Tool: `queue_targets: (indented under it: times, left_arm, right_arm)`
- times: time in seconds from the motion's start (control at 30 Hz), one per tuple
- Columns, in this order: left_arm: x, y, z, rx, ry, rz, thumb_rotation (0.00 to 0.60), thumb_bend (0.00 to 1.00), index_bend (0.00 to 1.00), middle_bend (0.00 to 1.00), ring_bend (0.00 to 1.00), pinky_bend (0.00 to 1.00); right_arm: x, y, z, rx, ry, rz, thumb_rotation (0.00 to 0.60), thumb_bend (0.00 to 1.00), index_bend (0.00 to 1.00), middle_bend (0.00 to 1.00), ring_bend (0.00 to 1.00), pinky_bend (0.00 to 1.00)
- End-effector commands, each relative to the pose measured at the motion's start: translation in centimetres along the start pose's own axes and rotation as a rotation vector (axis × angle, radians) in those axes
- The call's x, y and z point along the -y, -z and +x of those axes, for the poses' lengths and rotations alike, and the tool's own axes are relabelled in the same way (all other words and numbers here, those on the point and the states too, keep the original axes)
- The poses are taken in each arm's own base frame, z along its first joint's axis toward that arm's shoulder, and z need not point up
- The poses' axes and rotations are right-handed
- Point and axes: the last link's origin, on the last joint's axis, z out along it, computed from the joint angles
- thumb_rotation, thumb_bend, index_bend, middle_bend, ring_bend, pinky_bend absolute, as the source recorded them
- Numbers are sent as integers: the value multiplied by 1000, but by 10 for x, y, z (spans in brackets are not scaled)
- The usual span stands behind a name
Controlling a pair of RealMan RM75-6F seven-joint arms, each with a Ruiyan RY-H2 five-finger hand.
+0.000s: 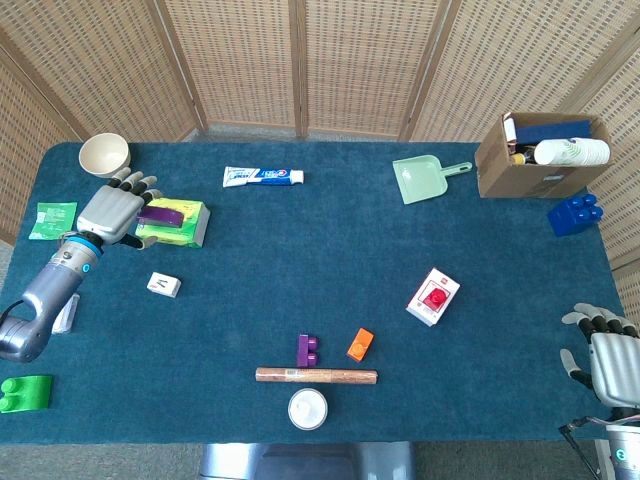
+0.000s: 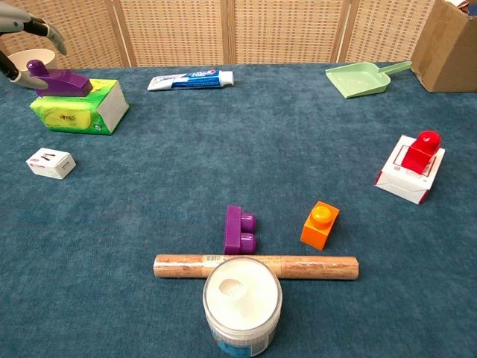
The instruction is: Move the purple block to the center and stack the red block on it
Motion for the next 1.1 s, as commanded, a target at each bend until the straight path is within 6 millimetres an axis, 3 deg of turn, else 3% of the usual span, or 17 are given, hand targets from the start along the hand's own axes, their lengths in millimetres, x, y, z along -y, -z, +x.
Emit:
queue_targets:
  times: [0.03, 0.5, 0.73, 0.8, 0.87, 0.97, 1.1]
  left_arm:
    - [-2, -5, -1, 9, -8, 2, 409, 321, 188, 61, 47, 0]
    - [3, -27, -8, 55, -36, 36, 413, 321, 216, 65, 50, 0]
    - [0, -39, -12, 65, -47, 42, 427, 321, 321, 85, 64, 0]
    - [-2, -42, -12, 65, -48, 42, 451, 321, 337, 91, 69, 0]
    - [-4, -45, -12, 59, -39, 40, 528, 321, 392, 105, 82, 0]
    - [-5, -47, -12, 55, -41, 39, 598, 322, 477, 134, 100, 0]
    - [-4, -48, -13, 54, -47, 41, 600, 321, 548, 185, 135, 0]
  right_arm:
    - [0, 0, 0, 0, 1, -5, 587, 290, 354, 272, 240, 297]
    - [0, 3, 1, -10, 15, -28, 589, 291, 354, 272, 240, 297]
    - [-1, 5, 2, -16, 22, -45, 588, 290, 357, 271, 232, 297]
    - [-2, 6, 2, -15, 22, -50, 588, 288, 360, 272, 231, 296]
    - [-2, 7, 1, -15, 23, -56, 588, 289, 363, 272, 231, 296]
    - [-4, 9, 2, -19, 24, -66, 591, 289, 363, 272, 231, 297]
    - [-6, 10, 1, -20, 26, -75, 588, 289, 365, 272, 231, 297]
